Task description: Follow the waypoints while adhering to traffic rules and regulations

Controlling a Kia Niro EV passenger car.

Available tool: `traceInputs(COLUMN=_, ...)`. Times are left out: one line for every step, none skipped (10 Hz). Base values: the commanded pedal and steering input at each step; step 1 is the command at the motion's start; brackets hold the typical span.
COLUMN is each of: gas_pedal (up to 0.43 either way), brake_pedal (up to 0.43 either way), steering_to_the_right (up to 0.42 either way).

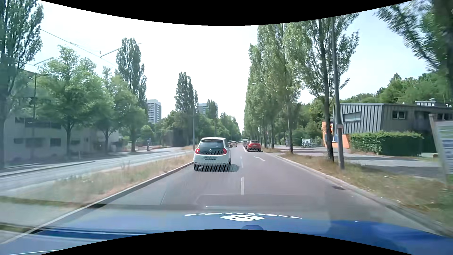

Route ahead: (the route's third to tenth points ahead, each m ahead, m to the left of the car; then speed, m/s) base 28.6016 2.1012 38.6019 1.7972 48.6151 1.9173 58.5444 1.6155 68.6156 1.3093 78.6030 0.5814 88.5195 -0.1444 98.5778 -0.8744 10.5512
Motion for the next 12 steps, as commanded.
traceInputs(gas_pedal=0.177, brake_pedal=0.0, steering_to_the_right=-0.022)
traceInputs(gas_pedal=0.177, brake_pedal=0.0, steering_to_the_right=-0.017)
traceInputs(gas_pedal=0.177, brake_pedal=0.0, steering_to_the_right=-0.008)
traceInputs(gas_pedal=0.177, brake_pedal=0.0, steering_to_the_right=-0.006)
traceInputs(gas_pedal=0.177, brake_pedal=0.0, steering_to_the_right=-0.006)
traceInputs(gas_pedal=0.177, brake_pedal=0.0, steering_to_the_right=-0.004)
traceInputs(gas_pedal=0.169, brake_pedal=0.0, steering_to_the_right=-0.003)
traceInputs(gas_pedal=0.169, brake_pedal=0.0, steering_to_the_right=-0.003)
traceInputs(gas_pedal=0.169, brake_pedal=0.0, steering_to_the_right=-0.003)
traceInputs(gas_pedal=0.169, brake_pedal=0.0, steering_to_the_right=-0.003)
traceInputs(gas_pedal=0.169, brake_pedal=0.0, steering_to_the_right=-0.003)
traceInputs(gas_pedal=0.169, brake_pedal=0.0, steering_to_the_right=-0.003)
